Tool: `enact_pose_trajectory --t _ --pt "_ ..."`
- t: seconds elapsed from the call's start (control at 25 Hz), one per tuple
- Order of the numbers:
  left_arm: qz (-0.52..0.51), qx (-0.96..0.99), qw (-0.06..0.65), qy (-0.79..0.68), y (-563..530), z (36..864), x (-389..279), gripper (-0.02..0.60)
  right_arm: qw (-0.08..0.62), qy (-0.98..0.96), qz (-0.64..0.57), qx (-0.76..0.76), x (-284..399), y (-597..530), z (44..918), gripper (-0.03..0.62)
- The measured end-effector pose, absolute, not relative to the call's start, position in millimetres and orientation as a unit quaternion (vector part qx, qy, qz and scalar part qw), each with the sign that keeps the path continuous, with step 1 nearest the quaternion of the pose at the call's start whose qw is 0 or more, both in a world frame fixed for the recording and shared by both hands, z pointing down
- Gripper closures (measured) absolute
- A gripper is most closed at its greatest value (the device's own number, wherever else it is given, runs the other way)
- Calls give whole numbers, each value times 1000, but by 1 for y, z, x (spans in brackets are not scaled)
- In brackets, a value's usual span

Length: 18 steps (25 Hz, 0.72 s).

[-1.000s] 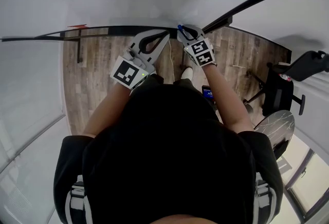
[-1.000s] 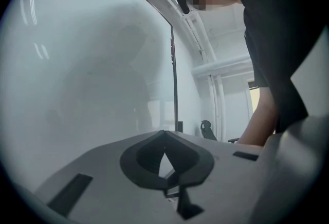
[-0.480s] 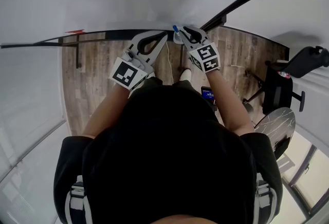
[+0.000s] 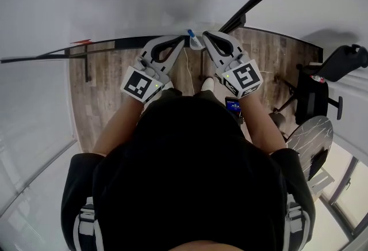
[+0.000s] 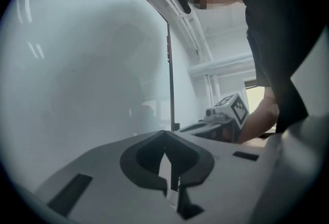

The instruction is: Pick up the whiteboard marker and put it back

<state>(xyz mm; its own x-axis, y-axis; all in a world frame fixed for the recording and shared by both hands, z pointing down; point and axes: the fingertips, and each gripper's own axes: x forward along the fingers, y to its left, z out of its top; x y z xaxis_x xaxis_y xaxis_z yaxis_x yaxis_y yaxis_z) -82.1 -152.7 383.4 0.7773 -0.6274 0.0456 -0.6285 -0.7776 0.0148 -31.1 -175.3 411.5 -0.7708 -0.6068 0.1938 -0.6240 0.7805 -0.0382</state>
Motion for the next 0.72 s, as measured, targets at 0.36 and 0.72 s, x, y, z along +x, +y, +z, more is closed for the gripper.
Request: enact_pose_trajectory --t 0.36,0.72 --pt "4 947 24 -320 -143 362 -71 578 27 -948 21 317 -29 -151 350 592" --pt "3 947 16 -320 -144 356 -67 578 15 -947 15 321 -27 -143 341 592"
